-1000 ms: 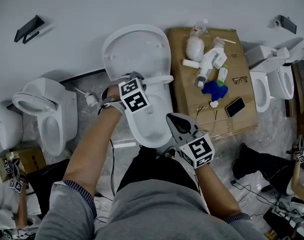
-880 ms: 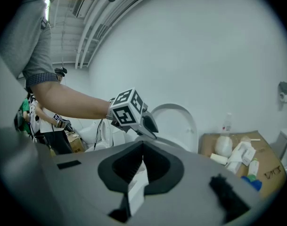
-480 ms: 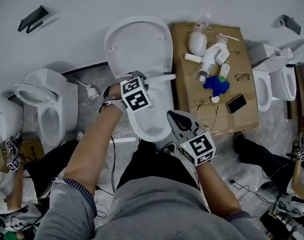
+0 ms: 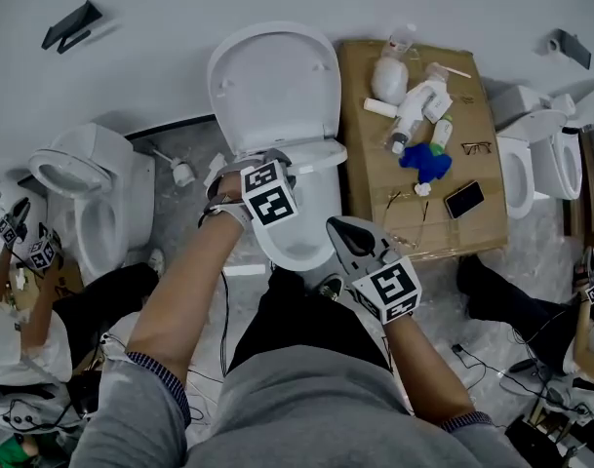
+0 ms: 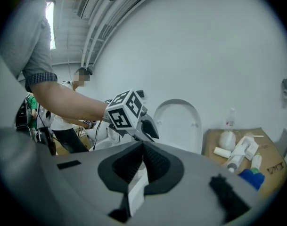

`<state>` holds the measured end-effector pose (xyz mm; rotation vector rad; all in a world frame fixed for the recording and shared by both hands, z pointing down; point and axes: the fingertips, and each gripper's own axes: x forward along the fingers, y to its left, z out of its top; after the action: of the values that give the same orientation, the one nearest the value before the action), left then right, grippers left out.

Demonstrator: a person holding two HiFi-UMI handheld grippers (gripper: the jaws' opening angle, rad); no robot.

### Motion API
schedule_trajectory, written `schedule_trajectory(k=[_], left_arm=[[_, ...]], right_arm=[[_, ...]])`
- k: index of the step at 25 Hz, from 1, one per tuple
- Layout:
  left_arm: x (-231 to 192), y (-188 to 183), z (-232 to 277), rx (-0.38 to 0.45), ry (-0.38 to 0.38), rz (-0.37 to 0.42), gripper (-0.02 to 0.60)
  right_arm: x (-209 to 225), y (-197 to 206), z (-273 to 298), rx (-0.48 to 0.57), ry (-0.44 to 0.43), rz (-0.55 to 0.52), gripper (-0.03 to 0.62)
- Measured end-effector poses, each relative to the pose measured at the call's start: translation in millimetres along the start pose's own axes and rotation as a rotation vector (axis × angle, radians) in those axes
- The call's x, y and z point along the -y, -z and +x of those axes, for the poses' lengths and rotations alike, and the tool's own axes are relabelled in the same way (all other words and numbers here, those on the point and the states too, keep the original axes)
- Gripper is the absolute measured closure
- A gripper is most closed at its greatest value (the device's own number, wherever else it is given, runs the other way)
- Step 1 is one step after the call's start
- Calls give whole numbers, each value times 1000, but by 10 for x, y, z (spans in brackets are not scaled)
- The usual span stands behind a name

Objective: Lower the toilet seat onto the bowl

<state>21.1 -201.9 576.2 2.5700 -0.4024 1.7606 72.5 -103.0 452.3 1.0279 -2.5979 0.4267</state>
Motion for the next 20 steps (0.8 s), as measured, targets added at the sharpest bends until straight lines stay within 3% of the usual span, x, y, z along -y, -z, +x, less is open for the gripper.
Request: schedule_trajectory(k=[20], left_arm=[[947, 155, 244, -15, 84, -10, 442]], right_arm=[[-305, 483, -193, -41, -70, -2, 579]])
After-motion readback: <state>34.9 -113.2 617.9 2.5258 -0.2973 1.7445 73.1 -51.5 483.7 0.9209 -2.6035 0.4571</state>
